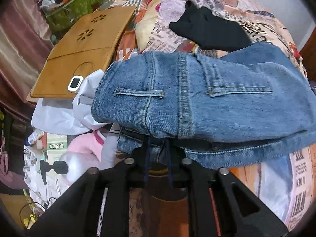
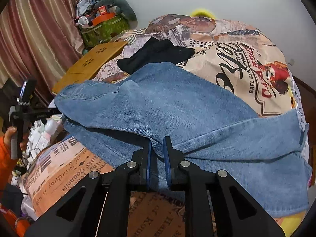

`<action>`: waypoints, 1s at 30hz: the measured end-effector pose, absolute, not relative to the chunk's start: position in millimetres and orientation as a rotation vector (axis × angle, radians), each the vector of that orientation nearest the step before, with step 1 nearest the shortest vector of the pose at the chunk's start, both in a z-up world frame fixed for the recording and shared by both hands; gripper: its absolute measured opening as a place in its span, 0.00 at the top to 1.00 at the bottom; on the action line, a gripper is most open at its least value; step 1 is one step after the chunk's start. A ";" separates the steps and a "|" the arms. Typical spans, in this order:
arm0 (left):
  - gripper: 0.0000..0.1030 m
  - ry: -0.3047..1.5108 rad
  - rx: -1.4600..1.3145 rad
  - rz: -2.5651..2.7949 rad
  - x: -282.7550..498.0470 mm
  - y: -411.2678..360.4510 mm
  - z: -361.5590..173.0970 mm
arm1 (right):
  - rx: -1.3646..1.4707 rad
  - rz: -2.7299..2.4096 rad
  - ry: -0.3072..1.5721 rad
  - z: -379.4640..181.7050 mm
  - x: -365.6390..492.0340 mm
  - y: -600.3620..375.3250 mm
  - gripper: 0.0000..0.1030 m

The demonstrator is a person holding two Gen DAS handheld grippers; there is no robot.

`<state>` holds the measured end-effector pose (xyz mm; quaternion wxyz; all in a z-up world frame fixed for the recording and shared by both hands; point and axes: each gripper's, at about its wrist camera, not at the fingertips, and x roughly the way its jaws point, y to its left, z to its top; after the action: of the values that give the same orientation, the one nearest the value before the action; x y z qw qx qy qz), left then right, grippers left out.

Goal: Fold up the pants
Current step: 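Lift the waistband with both grippers and fold it over toward the hems, then open both grippers and release the folded waistband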

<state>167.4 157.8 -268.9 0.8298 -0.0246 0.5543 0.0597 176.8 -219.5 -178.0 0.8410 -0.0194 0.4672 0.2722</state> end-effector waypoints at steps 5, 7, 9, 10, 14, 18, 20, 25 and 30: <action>0.60 1.113 -0.059 0.115 160.8 156.0 -243.3 | 0.033 0.583 1.010 -167.7 179.2 -238.5 0.78; 0.53 1.085 -0.051 0.117 162.5 154.5 -232.5 | 0.046 0.547 0.988 -160.8 180.6 -251.4 0.74; 0.48 1.049 -0.045 0.106 164.1 151.1 -218.2 | 0.061 0.508 0.965 -153.5 183.5 -264.1 0.69; 0.45 1.026 -0.040 0.102 166.0 147.8 -209.2 | 0.068 0.485 0.952 -149.8 185.4 -271.4 0.68; 0.19 0.968 -0.024 0.101 179.5 136.1 -186.9 | 0.098 0.377 0.909 -138.9 197.4 -305.8 0.56; 0.04 0.941 -0.038 0.092 204.9 124.3 -175.7 | 0.132 0.261 0.908 -134.1 215.0 -344.3 0.46; 0.04 0.925 -0.032 0.097 223.2 115.8 -172.7 | 0.144 0.222 0.906 -131.9 222.1 -362.4 0.44; 0.03 0.924 -0.026 0.075 265.5 93.9 -173.3 | 0.153 0.098 0.882 -130.9 242.2 -404.6 0.35; 0.03 0.958 -0.063 0.035 303.9 73.4 -183.4 | 0.184 0.049 0.907 -147.1 270.1 -435.3 0.35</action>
<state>303.9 73.4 -183.4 0.8868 -0.0301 0.4609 0.0166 270.1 -435.3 -147.1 0.8946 0.0886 0.4373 0.0237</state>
